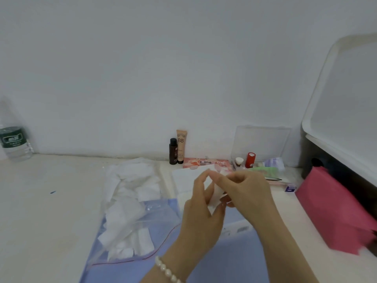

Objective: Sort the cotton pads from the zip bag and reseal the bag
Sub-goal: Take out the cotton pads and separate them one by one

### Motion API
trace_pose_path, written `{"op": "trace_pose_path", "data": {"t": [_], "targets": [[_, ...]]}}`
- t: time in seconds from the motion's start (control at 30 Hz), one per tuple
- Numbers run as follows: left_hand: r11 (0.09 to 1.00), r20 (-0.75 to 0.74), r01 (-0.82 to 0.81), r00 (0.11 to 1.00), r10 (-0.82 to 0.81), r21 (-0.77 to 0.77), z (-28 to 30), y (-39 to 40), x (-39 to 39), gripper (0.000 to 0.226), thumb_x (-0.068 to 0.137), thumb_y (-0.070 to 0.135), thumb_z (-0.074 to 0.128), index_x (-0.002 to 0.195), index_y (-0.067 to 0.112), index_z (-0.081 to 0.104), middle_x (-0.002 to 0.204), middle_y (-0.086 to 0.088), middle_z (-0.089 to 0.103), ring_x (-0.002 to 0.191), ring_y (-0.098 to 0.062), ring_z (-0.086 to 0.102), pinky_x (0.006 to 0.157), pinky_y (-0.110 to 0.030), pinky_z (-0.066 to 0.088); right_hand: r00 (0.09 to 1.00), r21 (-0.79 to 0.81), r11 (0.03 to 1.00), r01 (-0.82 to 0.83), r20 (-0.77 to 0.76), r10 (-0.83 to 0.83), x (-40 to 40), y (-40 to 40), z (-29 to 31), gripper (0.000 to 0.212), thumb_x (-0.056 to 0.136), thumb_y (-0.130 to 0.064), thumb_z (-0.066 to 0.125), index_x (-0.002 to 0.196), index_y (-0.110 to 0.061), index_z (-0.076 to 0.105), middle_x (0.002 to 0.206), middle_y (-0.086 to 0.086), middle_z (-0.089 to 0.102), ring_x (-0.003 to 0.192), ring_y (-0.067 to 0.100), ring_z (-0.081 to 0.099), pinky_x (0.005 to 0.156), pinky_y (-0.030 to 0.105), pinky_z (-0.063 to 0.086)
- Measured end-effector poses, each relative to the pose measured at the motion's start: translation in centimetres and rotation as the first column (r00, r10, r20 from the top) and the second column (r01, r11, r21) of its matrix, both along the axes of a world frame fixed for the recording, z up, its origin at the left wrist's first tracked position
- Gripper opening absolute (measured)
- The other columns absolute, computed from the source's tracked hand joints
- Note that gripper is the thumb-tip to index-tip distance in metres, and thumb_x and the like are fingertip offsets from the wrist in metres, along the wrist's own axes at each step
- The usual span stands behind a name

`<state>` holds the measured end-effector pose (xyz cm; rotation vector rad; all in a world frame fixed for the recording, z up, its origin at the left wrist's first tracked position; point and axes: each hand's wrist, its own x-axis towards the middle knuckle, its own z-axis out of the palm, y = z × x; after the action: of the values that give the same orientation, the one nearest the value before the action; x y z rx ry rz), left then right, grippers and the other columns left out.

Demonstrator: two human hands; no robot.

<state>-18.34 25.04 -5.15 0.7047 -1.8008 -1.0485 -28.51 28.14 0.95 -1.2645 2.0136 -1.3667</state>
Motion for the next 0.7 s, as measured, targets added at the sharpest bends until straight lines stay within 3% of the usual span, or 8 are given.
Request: {"op": "trace_pose_path", "data": {"t": [0.07, 0.13, 0.23, 0.3, 0.4, 0.47, 0.6, 0.7], "targets": [[0.996, 0.044, 0.082, 0.996, -0.083, 0.019, -0.4, 0.3, 0.0, 0.065, 0.086, 0.016, 0.049, 0.133, 0.050, 0.021, 0.122, 0.017, 0.063, 0.094, -0.001, 0.064, 0.080, -0.026, 0.053, 0.999, 0.020, 0.999, 0.042, -0.009, -0.042, -0.9, -0.3, -0.3, 0.029, 0.069, -0.039, 0.074, 0.067, -0.012, 0.063, 0.064, 0.005, 0.069, 0.058, 0.020, 0.068, 0.065, 0.044, 0.058], [0.980, 0.048, 0.174, 0.983, -0.179, 0.093, -0.5, 0.3, 0.3, 0.067, 0.084, 0.017, 0.048, 0.133, 0.053, 0.020, 0.133, 0.017, 0.055, 0.103, -0.005, 0.062, 0.086, -0.036, 0.052, 0.998, 0.047, 0.997, 0.059, 0.008, -0.060, -1.6, -0.6, -0.4, 0.018, 0.070, -0.018, 0.072, 0.067, -0.007, 0.058, 0.064, 0.008, 0.065, 0.057, 0.023, 0.065, 0.059, 0.044, 0.059], [0.976, 0.046, 0.178, 0.982, -0.185, 0.123, 0.2, -0.6, 1.6, 0.053, 0.085, 0.010, 0.056, 0.123, 0.043, 0.038, 0.131, 0.012, 0.056, 0.113, -0.002, 0.057, 0.088, -0.027, 0.052, 0.995, 0.068, 0.993, 0.099, -0.026, -0.097, -3.4, -1.2, -0.6, 0.016, 0.071, -0.006, 0.065, 0.076, 0.008, 0.059, 0.069, 0.014, 0.058, 0.065, 0.028, 0.060, 0.058, 0.046, 0.058], [0.999, 0.085, 0.028, 0.996, -0.031, 0.043, 0.7, -1.9, 3.3, 0.036, 0.082, 0.013, 0.058, 0.107, 0.039, 0.053, 0.120, 0.017, 0.061, 0.115, 0.002, 0.054, 0.093, -0.018, 0.046, 0.985, 0.092, 0.984, 0.154, -0.088, -0.146, -5.0, -1.7, -1.1, 0.014, 0.072, -0.004, 0.064, 0.076, 0.009, 0.060, 0.072, 0.015, 0.058, 0.069, 0.031, 0.061, 0.064, 0.050, 0.057], [0.986, 0.146, -0.168, 0.976, 0.164, 0.010, 0.9, -3.6, 6.5, 0.033, 0.086, 0.004, 0.059, 0.090, 0.036, 0.060, 0.105, 0.021, 0.064, 0.109, -0.003, 0.059, 0.088, -0.014, 0.043, 0.964, 0.199, 0.964, 0.177, -0.234, -0.129, -6.2, -2.5, -2.4, 0.007, 0.075, -0.005, 0.062, 0.069, -0.003, 0.061, 0.075, 0.012, 0.063, 0.077, 0.031, 0.064, 0.071, 0.048, 0.056], [0.972, 0.220, -0.234, 0.948, 0.230, -0.011, 0.8, -4.0, 8.3, 0.036, 0.086, 0.001, 0.058, 0.086, 0.037, 0.061, 0.101, 0.021, 0.064, 0.105, -0.004, 0.060, 0.085, -0.014, 0.041, 0.944, 0.278, 0.945, 0.171, -0.320, -0.077, -5.9, -3.2, -3.5, 0.004, 0.079, -0.007, 0.060, 0.077, -0.004, 0.063, 0.081, 0.012, 0.064, 0.078, 0.028, 0.063, 0.070, 0.039, 0.056], [0.957, 0.296, -0.283, 0.910, 0.290, -0.067, 1.2, -3.2, 10.1, 0.031, 0.086, 0.004, 0.058, 0.081, 0.034, 0.062, 0.101, 0.020, 0.064, 0.078, 0.001, 0.059, 0.069, -0.002, 0.037, 0.899, 0.361, 0.914, 0.186, -0.439, -0.010, -4.8, -4.4, -5.5, 0.006, 0.088, -0.010, 0.053, 0.091, -0.009, 0.059, 0.086, 0.006, 0.057, 0.078, 0.022, 0.052, 0.063, 0.026, 0.040], [0.953, 0.314, -0.288, 0.900, 0.303, -0.094, 1.7, -2.6, 11.1, 0.027, 0.085, 0.005, 0.060, 0.078, 0.031, 0.064, 0.097, 0.023, 0.063, 0.062, 0.004, 0.051, 0.063, -0.002, 0.036, 0.900, 0.365, 0.910, 0.193, -0.436, -0.016, -3.8, -4.9, -6.5, 0.005, 0.090, -0.010, 0.051, 0.087, -0.012, 0.054, 0.090, 0.007, 0.060, 0.078, 0.021, 0.052, 0.063, 0.025, 0.038]]}}
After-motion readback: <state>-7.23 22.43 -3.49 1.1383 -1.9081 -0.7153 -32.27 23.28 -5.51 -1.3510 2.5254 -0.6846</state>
